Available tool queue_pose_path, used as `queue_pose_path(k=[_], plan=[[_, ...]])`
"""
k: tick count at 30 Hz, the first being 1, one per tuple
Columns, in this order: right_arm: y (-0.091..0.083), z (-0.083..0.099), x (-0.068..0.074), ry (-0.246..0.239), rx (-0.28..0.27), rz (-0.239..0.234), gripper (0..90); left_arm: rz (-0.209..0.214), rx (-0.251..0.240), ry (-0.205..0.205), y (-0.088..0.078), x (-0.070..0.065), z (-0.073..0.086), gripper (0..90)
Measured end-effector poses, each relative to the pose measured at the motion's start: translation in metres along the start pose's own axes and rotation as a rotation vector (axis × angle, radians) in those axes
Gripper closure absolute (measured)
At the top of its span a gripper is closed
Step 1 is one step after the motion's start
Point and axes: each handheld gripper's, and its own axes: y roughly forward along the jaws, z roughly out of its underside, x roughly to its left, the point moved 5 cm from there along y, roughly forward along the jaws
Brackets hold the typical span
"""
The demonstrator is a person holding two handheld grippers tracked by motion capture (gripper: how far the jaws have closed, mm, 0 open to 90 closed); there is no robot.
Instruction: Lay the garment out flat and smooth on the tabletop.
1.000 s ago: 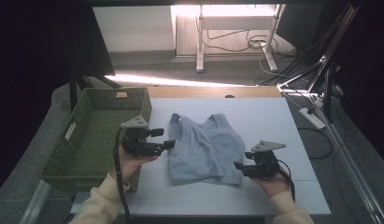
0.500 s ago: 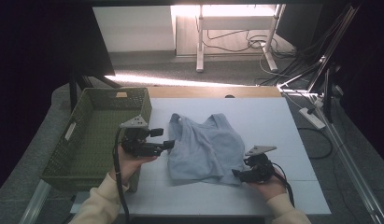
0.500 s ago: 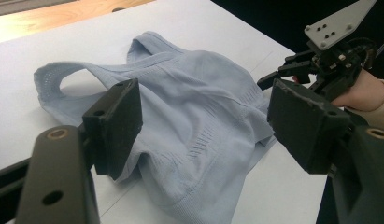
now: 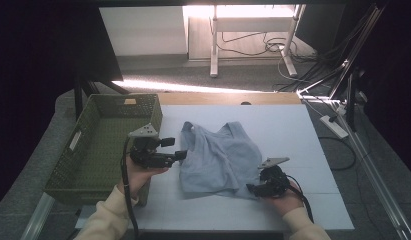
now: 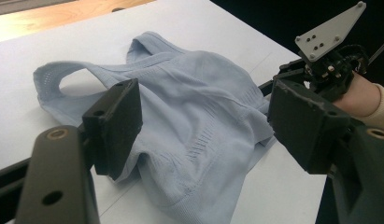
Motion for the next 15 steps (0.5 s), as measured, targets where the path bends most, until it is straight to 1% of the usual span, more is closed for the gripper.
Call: queue_pose_path(k=[2, 6, 10, 12, 15], plan=[[-0.0002, -0.0002, 0.0003, -0.005, 0.000, -0.004, 44.8, 0.001, 0.000, 0.000, 0.0001, -0.0002, 0.0001, 26.7], [-0.0015, -0.0010, 0.0022, -0.011, 0.002, -0.023, 61.3, 0.003, 0.000, -0.001, 0.0002, -0.0008, -0.0001, 26.7], [-0.0034, -0.0019, 0.0025, -0.043, -0.004, -0.011, 74.7, 0.004, -0.002, -0.002, -0.0002, -0.0006, -0.0002, 26.7], [-0.0043, -0.0019, 0.0026, -0.053, -0.001, -0.002, 78.1, 0.003, -0.004, -0.004, -0.0007, -0.0001, -0.0003, 26.7], [-0.0068, -0.0020, 0.0016, -0.061, 0.010, -0.002, 80.1, 0.003, -0.005, -0.002, -0.0013, -0.0002, -0.0008, 26.7]])
